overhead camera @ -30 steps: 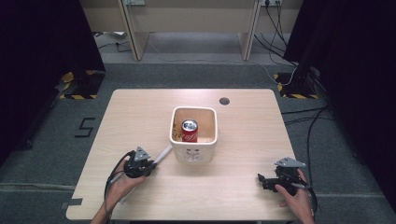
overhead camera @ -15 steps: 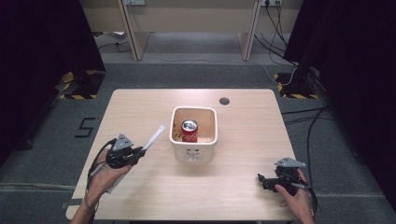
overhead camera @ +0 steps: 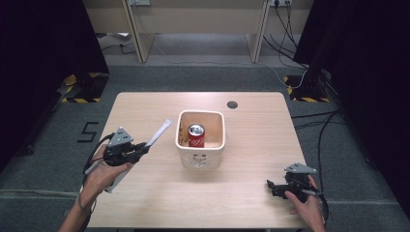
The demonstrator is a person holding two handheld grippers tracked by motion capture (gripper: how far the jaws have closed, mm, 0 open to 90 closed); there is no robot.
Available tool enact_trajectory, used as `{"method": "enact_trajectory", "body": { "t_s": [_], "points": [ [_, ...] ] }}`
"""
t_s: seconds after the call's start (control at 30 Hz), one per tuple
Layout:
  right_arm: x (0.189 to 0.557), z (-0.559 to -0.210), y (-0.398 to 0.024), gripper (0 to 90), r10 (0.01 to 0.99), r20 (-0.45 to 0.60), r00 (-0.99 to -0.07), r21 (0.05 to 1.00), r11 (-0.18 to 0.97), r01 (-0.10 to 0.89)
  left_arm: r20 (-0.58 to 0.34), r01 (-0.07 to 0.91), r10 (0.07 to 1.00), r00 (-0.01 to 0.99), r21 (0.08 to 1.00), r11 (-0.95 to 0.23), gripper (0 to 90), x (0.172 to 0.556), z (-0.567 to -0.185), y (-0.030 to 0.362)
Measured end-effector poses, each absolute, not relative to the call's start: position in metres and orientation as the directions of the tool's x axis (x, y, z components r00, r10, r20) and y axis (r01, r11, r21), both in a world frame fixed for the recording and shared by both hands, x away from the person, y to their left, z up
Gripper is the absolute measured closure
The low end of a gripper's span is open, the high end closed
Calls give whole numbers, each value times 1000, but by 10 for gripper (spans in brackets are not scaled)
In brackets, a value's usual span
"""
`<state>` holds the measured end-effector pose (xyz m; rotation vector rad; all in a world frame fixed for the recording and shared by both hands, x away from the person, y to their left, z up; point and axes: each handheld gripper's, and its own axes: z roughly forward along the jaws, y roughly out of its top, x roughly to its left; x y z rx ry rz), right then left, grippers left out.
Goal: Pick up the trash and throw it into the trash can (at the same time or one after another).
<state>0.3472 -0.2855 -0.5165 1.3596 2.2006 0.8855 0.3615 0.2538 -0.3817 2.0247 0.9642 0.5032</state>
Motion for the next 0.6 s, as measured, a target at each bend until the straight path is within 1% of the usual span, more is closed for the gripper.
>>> {"method": "enact_trajectory", "body": {
  "t_s": [0.13, 0.33, 0.6],
  "points": [
    [347, -516, -285, 2, 896, -9, -444, 698, 323, 639, 19, 427, 759, 651, 817, -387, 795, 363, -370, 243],
    [347, -516, -286, 2, 896, -10, -444, 697, 325, 639, 49, 406, 725, 687, 801, -440, 795, 369, -360, 224],
    [347, -517, -285, 2, 896, -10, -444, 698, 324, 638, 51, 412, 705, 708, 780, -470, 794, 385, -355, 205]
  ]
}}
